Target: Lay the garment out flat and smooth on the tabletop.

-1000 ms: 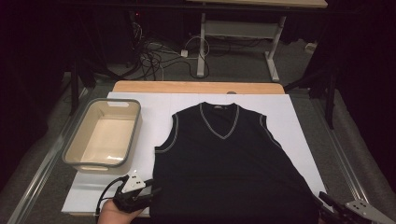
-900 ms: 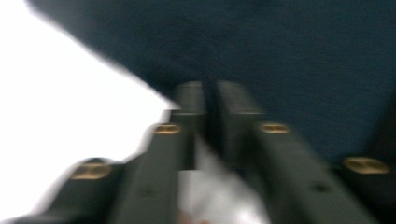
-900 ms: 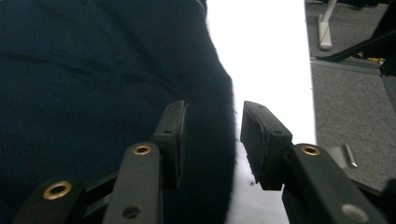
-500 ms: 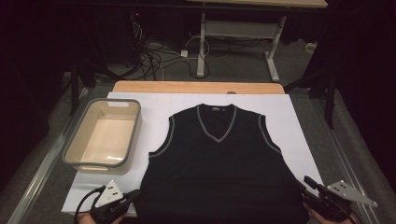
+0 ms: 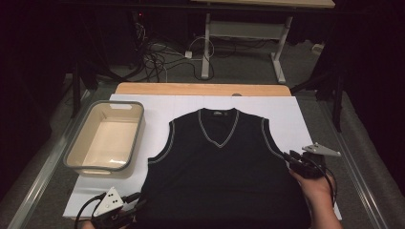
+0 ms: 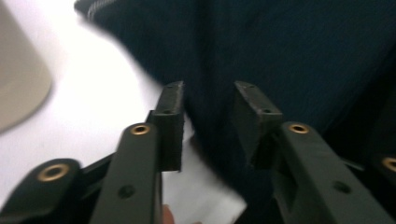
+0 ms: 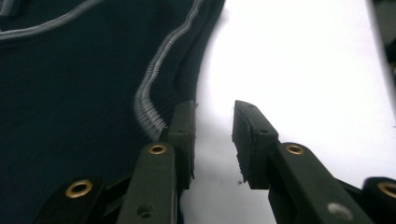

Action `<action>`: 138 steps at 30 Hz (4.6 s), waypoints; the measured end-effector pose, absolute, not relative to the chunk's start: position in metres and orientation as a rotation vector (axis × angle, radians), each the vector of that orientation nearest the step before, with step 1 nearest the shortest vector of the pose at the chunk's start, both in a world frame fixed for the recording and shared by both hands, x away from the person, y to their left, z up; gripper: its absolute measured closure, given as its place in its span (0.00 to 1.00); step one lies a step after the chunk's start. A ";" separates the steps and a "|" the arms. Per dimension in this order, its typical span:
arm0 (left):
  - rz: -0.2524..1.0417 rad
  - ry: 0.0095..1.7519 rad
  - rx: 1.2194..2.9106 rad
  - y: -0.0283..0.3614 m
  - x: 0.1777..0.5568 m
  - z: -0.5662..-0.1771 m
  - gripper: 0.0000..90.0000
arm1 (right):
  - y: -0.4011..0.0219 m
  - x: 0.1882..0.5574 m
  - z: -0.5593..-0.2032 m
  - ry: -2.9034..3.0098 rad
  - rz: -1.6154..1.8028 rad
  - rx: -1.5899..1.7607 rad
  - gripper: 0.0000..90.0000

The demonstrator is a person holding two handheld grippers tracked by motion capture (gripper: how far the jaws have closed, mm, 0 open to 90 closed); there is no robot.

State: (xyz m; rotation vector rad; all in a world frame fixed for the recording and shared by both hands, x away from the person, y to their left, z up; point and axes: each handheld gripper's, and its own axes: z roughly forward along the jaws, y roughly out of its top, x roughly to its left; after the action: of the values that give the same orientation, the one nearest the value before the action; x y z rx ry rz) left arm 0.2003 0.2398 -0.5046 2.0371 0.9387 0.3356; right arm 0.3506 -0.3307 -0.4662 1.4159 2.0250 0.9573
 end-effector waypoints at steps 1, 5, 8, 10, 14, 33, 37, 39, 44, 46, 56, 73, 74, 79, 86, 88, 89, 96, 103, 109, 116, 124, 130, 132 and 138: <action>0.335 0.937 2.035 0.239 0.201 -0.504 0.65 | -0.328 0.355 -0.468 2.047 0.992 1.444 0.68; 0.324 0.928 2.031 0.235 0.207 -0.502 0.60 | -0.309 0.359 -0.477 2.163 0.903 1.430 0.48; 0.323 0.902 2.033 0.230 0.211 -0.500 0.59 | -0.302 0.355 -0.479 2.154 0.888 1.396 0.67; 0.321 0.885 2.036 0.226 0.213 -0.499 0.58 | -0.299 0.353 -0.478 2.214 0.939 1.360 0.94; 0.311 0.867 2.027 0.220 0.218 -0.495 0.57 | -0.294 0.348 -0.465 2.147 0.856 1.271 0.97; 0.379 0.971 2.061 0.219 0.229 -0.507 0.43 | -0.354 0.268 -0.472 2.023 0.951 1.425 0.50; 0.362 0.985 2.037 0.223 0.229 -0.507 0.41 | -0.359 0.254 -0.480 2.023 0.973 1.426 0.60; 0.340 0.942 1.998 0.221 0.231 -0.504 0.40 | -0.357 0.248 -0.480 2.025 0.976 1.427 0.60; 0.330 0.882 2.010 0.203 0.247 -0.498 0.40 | -0.350 0.246 -0.479 2.014 0.934 1.410 0.58; 0.327 0.861 2.028 0.196 0.252 -0.500 0.40 | -0.348 0.247 -0.479 2.016 0.908 1.406 0.58; 0.385 0.866 2.077 0.195 0.255 -0.502 0.38 | -0.352 0.249 -0.481 2.045 0.907 1.398 0.55; 0.367 0.959 2.090 0.211 0.242 -0.505 0.40 | -0.361 0.228 -0.470 1.998 1.019 1.261 0.99; 0.371 0.958 2.091 0.210 0.242 -0.504 0.40 | -0.360 0.226 -0.469 1.990 1.010 1.248 0.99; 0.386 0.969 2.101 0.212 0.241 -0.504 0.40 | -0.364 0.219 -0.464 1.927 1.015 1.236 0.99; 0.316 1.023 2.101 0.217 0.234 -0.510 0.49 | -0.372 0.221 -0.462 1.897 1.035 1.254 0.99; 0.295 1.006 2.094 0.217 0.232 -0.510 0.61 | -0.372 0.224 -0.467 1.917 1.025 1.267 0.99; 0.277 0.986 2.094 0.215 0.231 -0.511 0.69 | -0.371 0.225 -0.469 1.923 1.024 1.272 0.99; 0.250 0.945 2.073 0.227 0.220 -0.505 0.94 | -0.375 0.213 -0.473 1.944 1.032 1.288 0.99; 0.221 0.917 2.036 0.233 0.208 -0.506 0.90 | -0.380 0.198 -0.479 1.975 1.065 1.309 0.96; 0.237 0.919 1.959 0.229 0.217 -0.503 0.61 | -0.374 0.204 -0.475 1.997 1.122 1.274 0.60; 0.256 0.897 1.928 0.207 0.231 -0.498 0.37 | -0.366 0.217 -0.471 2.000 1.205 1.249 0.31; 0.294 0.897 1.932 0.182 0.246 -0.494 0.16 | -0.356 0.237 -0.466 1.975 1.242 1.224 0.11; 0.271 0.883 1.933 0.178 0.257 -0.490 0.00 | -0.347 0.246 -0.469 1.933 1.251 1.227 0.00; 0.268 0.877 1.942 0.177 0.260 -0.490 0.00 | -0.345 0.249 -0.472 1.938 1.239 1.233 0.00; 0.296 0.879 1.934 0.176 0.263 -0.486 0.00 | -0.338 0.255 -0.471 1.955 1.209 1.229 0.00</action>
State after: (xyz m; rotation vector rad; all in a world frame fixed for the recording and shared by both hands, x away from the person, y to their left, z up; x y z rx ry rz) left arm 0.2629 0.1757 -0.4865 1.9335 0.8794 0.2957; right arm 0.2551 -0.3383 -0.4706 1.2290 1.9545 1.2090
